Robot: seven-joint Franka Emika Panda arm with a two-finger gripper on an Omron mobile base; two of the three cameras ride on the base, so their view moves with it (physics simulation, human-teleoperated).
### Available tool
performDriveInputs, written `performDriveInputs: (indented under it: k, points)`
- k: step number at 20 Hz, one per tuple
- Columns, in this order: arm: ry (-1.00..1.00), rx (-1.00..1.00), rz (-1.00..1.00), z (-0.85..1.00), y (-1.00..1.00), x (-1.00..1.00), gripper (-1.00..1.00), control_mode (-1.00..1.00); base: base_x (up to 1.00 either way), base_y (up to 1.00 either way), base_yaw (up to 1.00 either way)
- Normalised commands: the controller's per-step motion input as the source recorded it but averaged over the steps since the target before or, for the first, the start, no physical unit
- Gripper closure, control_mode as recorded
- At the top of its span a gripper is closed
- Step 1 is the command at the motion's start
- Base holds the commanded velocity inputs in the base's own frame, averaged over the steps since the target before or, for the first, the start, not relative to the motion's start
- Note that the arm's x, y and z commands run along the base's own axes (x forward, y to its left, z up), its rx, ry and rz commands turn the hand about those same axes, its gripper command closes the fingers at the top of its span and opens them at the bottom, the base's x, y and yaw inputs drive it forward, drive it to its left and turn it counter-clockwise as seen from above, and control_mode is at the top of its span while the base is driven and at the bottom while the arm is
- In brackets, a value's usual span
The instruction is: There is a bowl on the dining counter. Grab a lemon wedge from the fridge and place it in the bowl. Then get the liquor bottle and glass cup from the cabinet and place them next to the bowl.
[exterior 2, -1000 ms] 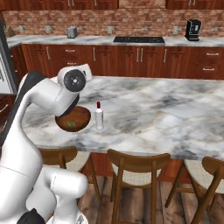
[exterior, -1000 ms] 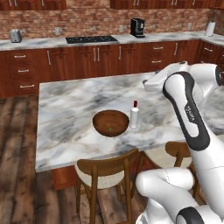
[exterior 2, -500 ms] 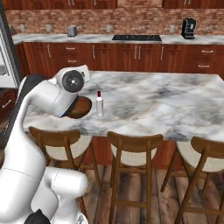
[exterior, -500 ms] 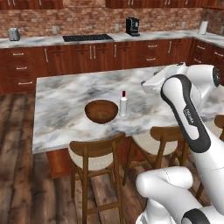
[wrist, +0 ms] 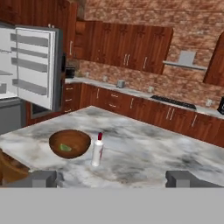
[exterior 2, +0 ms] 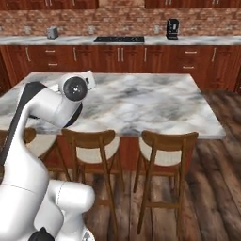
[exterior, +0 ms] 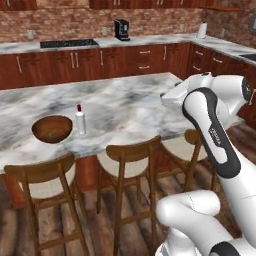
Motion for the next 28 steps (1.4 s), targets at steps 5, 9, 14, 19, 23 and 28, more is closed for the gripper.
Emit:
performDriveInputs:
  k: [5, 9, 14, 19, 23, 28]
  points:
    - [0.00, 0.00, 0.00, 0.00, 0.00, 0.00, -1.00, 1.00, 0.05, -1.00, -0.16]
    - [0.00, 0.00, 0.00, 0.00, 0.00, 0.00, -1.00, 1.00, 0.12, -1.00, -0.15]
    - [0.00, 0.00, 0.00, 0.00, 0.00, 0.00, -1.00, 1.00, 0.13, -1.00, -0.14]
    - [0.00, 0.00, 0.00, 0.00, 0.00, 0.00, -1.00, 1.00, 0.21, -1.00, -0.13]
    - [0.00, 0.00, 0.00, 0.00, 0.00, 0.00, -1.00, 1.00, 0.31, -1.00, -0.13]
    - [0.00, 0.00, 0.00, 0.00, 0.00, 0.00, -1.00, 1.00, 0.53, -0.98, -0.12]
